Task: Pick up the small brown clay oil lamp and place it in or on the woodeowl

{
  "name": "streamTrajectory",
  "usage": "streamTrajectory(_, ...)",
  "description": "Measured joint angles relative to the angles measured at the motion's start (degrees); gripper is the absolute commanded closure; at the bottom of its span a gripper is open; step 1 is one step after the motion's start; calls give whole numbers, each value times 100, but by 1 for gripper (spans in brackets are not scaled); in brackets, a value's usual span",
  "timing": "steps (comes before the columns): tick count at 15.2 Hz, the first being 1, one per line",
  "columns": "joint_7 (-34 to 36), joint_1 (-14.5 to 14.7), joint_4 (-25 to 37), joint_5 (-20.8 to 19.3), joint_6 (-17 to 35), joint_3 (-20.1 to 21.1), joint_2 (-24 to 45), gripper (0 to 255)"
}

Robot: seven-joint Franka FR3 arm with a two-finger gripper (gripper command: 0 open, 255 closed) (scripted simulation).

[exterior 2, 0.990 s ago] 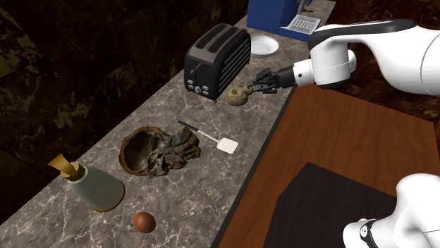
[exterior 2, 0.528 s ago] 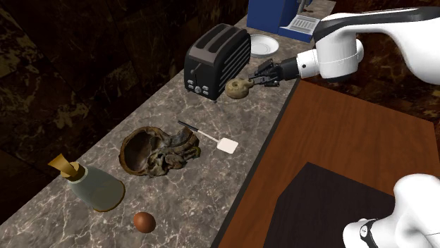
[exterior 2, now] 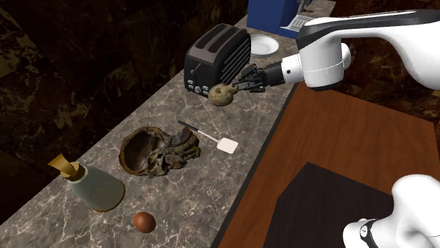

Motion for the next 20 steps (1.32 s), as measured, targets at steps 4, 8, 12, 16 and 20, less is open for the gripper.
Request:
streamTrajectory(4,82,301,148,443,347,278,246,255)
streamTrajectory(8,125,590,286,892,717,561,476,255)
streamTrajectory(12,245,861,570,1393,986,829,907,255)
streamTrajectory(16,479,975,991,1822,1061,1056,1525,255)
streamTrajectory(20,825,1040,1482,2092,1186,1300,2126,255)
